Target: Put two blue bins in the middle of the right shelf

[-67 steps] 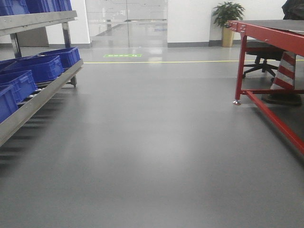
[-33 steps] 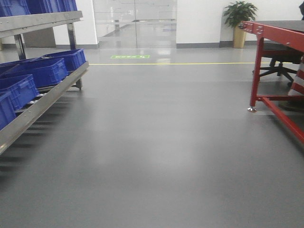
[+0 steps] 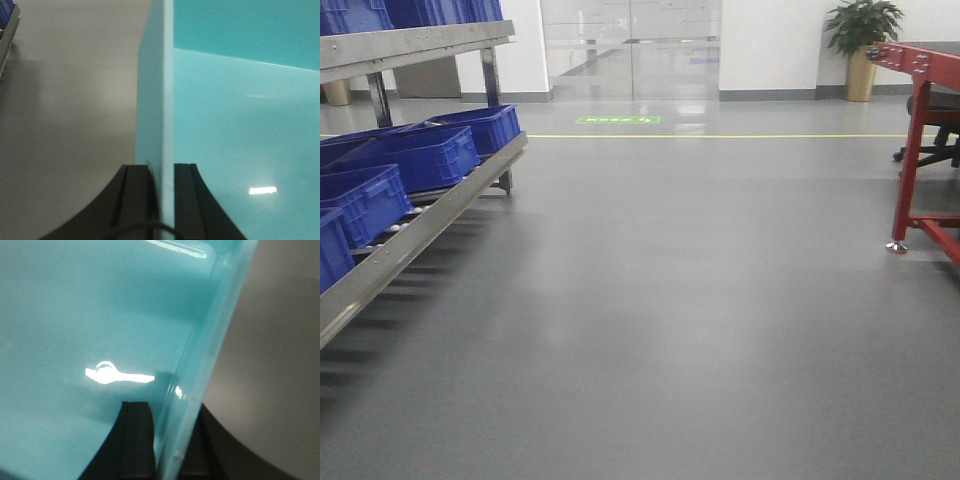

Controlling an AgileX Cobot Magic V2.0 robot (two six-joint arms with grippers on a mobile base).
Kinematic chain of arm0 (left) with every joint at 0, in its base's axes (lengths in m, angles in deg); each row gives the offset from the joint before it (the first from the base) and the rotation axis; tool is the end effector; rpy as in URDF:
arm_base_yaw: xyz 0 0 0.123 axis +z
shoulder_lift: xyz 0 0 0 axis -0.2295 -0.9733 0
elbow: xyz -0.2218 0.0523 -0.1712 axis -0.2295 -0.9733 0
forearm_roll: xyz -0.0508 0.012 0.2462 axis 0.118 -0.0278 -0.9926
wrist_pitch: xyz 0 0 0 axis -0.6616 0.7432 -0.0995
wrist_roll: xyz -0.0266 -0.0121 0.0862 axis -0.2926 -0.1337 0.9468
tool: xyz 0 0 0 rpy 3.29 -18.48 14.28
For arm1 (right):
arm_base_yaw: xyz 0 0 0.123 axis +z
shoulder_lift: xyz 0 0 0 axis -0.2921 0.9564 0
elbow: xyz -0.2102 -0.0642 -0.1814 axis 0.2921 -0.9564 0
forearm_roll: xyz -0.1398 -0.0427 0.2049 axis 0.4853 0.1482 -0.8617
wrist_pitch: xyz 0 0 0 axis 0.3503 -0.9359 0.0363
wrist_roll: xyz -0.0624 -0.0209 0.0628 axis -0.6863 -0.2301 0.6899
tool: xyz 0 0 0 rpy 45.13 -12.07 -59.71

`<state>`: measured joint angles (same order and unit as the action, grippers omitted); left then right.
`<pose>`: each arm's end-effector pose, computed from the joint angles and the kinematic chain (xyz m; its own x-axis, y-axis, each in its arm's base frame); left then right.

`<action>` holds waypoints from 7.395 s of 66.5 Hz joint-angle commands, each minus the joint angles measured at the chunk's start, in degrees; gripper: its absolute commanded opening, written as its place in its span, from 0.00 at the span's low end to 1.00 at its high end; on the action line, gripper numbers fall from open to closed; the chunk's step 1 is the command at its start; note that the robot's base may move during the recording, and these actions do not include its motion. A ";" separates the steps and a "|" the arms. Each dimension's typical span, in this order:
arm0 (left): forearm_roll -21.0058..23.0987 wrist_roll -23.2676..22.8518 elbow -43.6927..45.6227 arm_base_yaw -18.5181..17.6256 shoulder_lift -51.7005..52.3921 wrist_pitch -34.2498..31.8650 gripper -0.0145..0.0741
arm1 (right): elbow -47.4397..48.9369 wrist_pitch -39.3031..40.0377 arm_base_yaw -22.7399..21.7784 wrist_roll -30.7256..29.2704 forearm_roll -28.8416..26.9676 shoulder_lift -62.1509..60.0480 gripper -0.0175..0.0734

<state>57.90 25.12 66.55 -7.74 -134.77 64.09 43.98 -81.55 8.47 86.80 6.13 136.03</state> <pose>0.3095 -0.1224 0.5119 -0.3697 0.0597 -0.9272 0.3630 0.9279 -0.0850 0.2853 0.1326 0.4899 -0.6073 -0.0992 -0.7883 -0.3068 0.9445 0.1175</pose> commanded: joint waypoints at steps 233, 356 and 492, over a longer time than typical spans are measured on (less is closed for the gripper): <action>0.78 -0.44 0.66 -0.03 0.97 -4.74 0.04 | 0.38 0.83 -0.26 -2.01 0.64 0.94 0.03; 0.78 -0.44 0.66 -0.03 0.97 -5.02 0.04 | 0.38 1.64 -0.26 -2.01 0.64 0.94 0.03; 2.01 -0.44 0.66 -0.03 -7.75 17.81 0.04 | 0.38 7.56 -4.11 -2.14 4.87 8.80 0.03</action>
<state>58.79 23.69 66.76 -7.74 -142.43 81.96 44.02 -77.65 5.05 86.13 6.66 144.24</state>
